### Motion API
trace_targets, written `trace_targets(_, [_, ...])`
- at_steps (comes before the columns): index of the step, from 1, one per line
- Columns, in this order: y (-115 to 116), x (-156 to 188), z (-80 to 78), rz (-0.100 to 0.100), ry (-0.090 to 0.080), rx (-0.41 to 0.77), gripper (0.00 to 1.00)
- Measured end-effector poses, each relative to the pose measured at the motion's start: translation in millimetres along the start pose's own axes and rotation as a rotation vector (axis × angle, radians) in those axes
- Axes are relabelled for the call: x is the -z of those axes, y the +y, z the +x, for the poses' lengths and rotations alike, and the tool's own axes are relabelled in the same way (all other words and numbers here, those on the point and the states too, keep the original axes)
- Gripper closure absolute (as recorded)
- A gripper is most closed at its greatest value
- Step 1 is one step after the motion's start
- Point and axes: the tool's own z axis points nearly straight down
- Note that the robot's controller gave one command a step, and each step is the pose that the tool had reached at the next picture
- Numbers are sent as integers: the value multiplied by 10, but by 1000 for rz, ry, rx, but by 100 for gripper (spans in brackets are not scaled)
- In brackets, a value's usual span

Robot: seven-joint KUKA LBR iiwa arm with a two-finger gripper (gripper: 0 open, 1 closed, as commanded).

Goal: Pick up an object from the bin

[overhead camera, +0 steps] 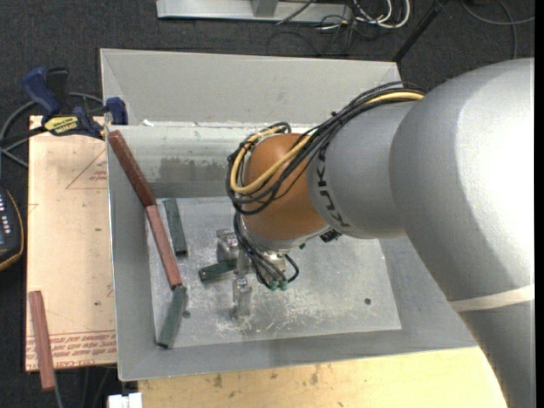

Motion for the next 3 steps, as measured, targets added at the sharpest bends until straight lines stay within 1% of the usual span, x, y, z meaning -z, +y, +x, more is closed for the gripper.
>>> trace_targets(1, [-31, 56, -37, 0, -9, -8, 100])
trace_targets(2, [5, 1179, 200, -1, -16, -47, 100])
trace_targets(3, [169, 1892, 1, -2, -19, -48, 100])
